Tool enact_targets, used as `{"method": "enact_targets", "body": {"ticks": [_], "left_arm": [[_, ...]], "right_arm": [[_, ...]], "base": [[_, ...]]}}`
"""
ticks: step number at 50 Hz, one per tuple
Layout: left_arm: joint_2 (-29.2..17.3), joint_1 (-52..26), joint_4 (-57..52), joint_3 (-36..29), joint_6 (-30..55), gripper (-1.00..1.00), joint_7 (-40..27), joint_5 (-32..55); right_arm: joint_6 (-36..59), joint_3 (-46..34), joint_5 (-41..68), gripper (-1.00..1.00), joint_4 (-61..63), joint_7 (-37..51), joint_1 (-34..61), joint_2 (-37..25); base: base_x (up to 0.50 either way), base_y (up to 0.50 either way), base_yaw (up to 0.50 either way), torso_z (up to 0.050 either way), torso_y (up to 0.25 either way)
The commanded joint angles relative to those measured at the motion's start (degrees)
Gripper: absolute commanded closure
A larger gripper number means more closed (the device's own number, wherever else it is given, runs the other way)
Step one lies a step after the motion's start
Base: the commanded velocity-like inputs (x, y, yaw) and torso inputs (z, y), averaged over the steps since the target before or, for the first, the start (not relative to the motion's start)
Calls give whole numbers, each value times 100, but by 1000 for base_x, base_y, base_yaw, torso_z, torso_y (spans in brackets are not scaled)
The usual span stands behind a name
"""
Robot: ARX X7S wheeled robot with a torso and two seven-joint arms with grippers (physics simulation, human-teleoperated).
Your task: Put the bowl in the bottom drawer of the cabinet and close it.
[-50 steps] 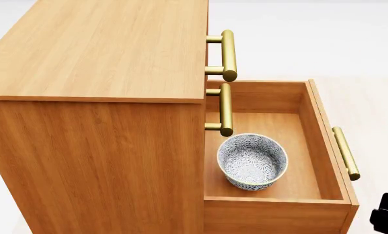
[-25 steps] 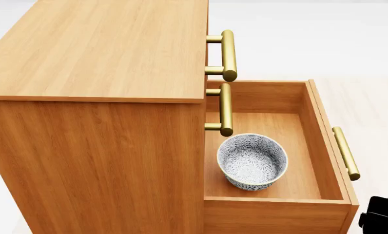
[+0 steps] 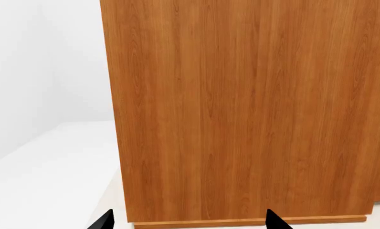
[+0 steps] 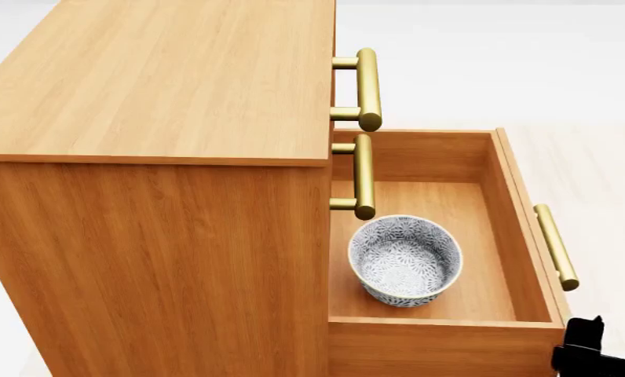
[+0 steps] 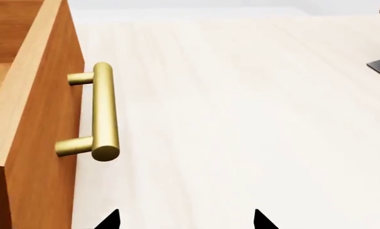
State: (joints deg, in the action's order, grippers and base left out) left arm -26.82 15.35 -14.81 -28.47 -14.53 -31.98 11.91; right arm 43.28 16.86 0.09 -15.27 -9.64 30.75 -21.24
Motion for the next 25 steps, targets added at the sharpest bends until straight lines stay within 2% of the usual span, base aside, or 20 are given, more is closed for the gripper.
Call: {"method": "enact_targets", "body": {"ticks": [1,25], "left_arm": [[2,-8,25,-12,-27,-100,-2,3],[-42,2,-77,-15,32,-100,-42,31]], "right_arm": [[2,-105,47,-100,50,-57,-39,41],[83,-288,152,-100,280,-271,-75,69]], "base": [[0,0,0,0,0],[0,0,0,0,0]]}}
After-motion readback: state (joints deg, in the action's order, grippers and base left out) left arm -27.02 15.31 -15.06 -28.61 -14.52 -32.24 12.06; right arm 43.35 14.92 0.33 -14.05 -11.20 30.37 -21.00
